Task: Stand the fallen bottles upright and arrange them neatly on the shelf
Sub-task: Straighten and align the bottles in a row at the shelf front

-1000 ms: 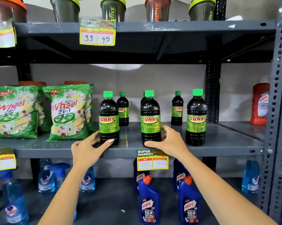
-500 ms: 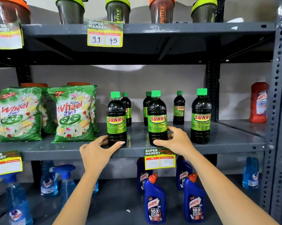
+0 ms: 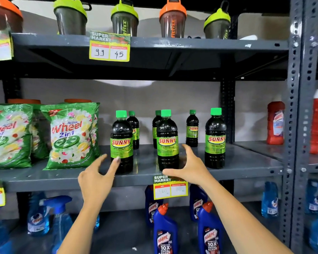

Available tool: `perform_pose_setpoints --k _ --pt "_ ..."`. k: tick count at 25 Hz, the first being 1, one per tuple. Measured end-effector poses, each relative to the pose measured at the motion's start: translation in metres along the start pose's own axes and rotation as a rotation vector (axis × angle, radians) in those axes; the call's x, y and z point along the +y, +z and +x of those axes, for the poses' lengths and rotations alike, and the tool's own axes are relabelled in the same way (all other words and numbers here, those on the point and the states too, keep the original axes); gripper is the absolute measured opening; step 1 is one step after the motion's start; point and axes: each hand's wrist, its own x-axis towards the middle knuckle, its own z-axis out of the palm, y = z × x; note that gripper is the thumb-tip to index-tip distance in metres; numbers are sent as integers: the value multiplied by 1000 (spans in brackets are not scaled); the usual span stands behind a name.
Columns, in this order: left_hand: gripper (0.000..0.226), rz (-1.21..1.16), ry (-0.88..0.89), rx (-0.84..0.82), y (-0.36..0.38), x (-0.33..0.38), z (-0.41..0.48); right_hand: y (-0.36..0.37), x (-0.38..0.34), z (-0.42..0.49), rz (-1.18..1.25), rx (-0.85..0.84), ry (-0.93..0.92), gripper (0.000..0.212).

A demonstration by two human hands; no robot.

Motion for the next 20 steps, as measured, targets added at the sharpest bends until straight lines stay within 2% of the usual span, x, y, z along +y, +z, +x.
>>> perform_pose_setpoints --k 1,2,3,4,5,6,7,9,10,11,13,15,20 --pt "71 -87 13 102 0 7 -4 -4 3 -5 85 74 -47 113" --pt "60 -147 83 203 1 19 -14 -10 6 -13 171 223 -115 99" --pt "45 -168 184 256 3 35 -27 -17 13 -20 227 438 -199 75" --pt "33 -189 288 226 9 50 -39 -26 20 -28 222 670 -247 53" --pt "28 -211 347 132 18 64 -50 -37 30 -32 183 845 -248 45" --pt "35 -219 330 4 26 78 -55 -49 39 -32 149 910 -201 50" --pt "51 -197 265 -125 36 86 -56 -59 48 -27 132 854 -116 65" --pt "94 -94 90 -348 54 95 -52 -69 59 -21 85 564 53 94" --pt "106 -25 23 -432 61 96 -52 -68 62 -22 33 454 84 95" --pt "110 53 -5 -476 66 97 -55 -65 65 -25 -6 413 77 88" --pt "92 131 35 -421 75 98 -63 -63 72 -29 -25 458 46 73" --pt "72 72 67 -315 79 99 -66 -68 72 -30 -20 478 27 65" --pt "73 36 43 -254 79 96 -63 -71 71 -22 -19 441 8 52"
